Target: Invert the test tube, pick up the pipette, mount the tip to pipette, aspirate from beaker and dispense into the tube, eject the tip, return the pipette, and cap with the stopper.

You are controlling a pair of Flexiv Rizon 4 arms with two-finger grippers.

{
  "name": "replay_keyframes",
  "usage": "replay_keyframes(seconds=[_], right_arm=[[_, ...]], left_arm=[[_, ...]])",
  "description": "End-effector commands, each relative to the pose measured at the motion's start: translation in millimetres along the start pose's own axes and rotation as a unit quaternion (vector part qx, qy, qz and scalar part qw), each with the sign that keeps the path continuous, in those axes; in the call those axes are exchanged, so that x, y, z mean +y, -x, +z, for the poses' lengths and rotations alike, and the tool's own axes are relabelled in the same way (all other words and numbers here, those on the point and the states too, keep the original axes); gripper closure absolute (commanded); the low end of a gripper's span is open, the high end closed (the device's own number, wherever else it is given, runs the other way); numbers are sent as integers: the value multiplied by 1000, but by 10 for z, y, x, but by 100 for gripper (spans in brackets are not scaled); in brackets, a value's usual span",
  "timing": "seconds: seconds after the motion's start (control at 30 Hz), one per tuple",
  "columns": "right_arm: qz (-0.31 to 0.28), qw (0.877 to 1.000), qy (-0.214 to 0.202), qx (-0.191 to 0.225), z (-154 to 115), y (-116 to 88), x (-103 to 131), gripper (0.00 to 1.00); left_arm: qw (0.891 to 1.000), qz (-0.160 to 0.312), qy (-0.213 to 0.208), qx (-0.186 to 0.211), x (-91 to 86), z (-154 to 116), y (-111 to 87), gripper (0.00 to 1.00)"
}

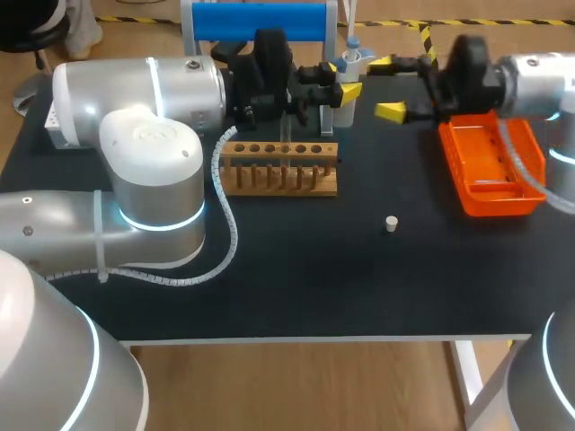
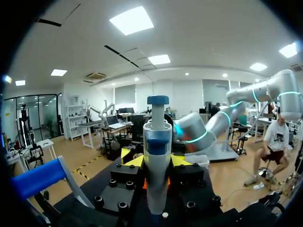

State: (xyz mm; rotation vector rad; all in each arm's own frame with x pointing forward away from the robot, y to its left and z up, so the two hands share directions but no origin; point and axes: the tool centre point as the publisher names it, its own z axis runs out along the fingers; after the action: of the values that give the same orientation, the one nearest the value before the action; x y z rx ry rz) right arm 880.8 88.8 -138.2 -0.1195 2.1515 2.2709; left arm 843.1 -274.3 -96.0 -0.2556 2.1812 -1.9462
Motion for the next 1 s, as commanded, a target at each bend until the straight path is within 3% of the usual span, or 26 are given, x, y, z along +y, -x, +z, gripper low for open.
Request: replay_keyframes(seconds=[0.03,0.2,0.5,0.83,1.0], right_arm=[[4,999,-20,-31,-331,149,-46,0],[29,996,-44,-73,-336,598,-112,0],[31,988,-101,-112,83,1382,-185,0],[0,977,-177,-121,467,1870,-371,0],[-2,974,-188,-127,606,2062,-404,0]], left_arm=[[1000,0,-1,-1,4,5,-6,100],[1000,0,-1,-1,4,5,-6,100],[1000,0,-1,-1,4,5,-6,100],[1000,0,-1,-1,4,5,-6,100],[1000,0,-1,-1,4,5,-6,100]])
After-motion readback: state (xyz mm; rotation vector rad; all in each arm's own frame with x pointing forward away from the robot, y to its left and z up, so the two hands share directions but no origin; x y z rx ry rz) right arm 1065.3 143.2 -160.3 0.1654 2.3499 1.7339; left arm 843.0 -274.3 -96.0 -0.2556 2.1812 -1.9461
